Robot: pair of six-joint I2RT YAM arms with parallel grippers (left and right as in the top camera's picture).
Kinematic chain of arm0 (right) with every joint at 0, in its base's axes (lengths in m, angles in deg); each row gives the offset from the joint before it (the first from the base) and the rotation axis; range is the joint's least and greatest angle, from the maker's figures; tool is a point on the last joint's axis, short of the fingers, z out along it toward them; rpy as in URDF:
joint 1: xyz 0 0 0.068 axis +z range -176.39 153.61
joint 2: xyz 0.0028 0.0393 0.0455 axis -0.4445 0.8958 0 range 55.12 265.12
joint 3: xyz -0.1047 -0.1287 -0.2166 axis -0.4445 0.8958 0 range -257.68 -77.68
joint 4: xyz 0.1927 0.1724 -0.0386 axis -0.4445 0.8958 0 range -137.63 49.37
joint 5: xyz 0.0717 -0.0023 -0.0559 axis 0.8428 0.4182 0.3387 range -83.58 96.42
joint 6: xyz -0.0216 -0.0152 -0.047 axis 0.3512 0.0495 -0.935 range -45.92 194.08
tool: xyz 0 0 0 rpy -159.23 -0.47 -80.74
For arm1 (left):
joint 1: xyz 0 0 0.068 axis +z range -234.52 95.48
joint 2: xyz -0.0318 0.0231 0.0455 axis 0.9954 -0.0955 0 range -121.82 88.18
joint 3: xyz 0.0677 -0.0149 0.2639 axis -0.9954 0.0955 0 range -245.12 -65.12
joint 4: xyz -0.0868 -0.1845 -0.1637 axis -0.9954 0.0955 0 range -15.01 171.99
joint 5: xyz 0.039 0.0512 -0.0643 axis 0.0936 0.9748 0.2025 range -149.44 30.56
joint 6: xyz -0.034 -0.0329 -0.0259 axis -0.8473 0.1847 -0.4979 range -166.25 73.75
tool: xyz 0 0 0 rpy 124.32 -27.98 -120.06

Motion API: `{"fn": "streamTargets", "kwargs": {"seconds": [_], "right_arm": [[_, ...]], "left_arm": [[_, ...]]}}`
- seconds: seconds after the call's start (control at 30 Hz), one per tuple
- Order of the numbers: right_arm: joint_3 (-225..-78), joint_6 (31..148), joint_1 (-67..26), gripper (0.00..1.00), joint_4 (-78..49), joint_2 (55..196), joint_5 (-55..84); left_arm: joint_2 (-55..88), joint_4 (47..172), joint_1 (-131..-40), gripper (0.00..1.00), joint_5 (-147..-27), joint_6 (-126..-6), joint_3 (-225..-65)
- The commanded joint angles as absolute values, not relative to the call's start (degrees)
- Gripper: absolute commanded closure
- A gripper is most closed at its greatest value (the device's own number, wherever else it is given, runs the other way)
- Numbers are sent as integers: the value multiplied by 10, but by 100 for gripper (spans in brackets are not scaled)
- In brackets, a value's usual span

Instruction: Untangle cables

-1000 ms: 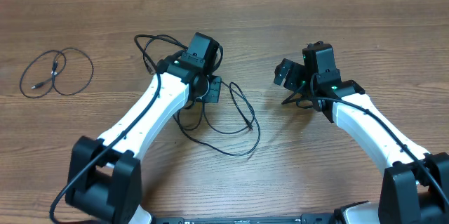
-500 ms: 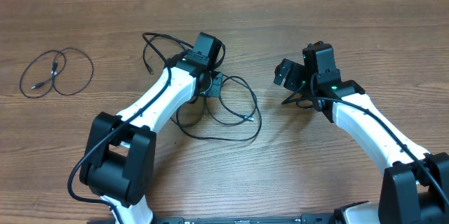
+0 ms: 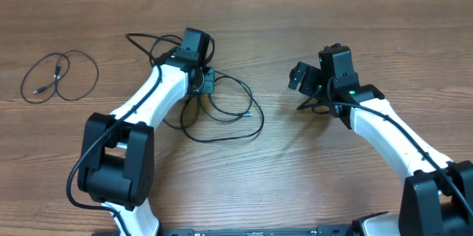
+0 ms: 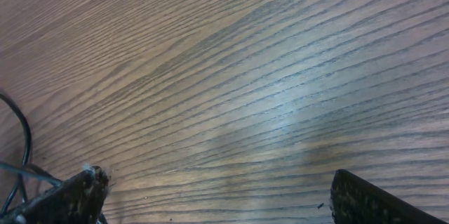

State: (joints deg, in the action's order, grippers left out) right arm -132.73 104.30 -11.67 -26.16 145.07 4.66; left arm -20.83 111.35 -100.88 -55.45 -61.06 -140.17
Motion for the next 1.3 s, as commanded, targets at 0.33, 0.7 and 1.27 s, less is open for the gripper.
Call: {"fn": "streamTargets", "kwargs": {"seconds": [0.33,0.7,1.27], "right_arm": [[-1328,1044,-115,0,-265,1450,41],[-1328,1044,-115,0,-265,1450,41],[-1328,1044,-115,0,-265,1450,41]], "left_arm": [[-213,1124,-1001,53,-632,-604,-1410],[-213,1210,-1008,49,-665,-617,-1401],[-213,1171,-1011,68,-668,-675,-1356]]}}
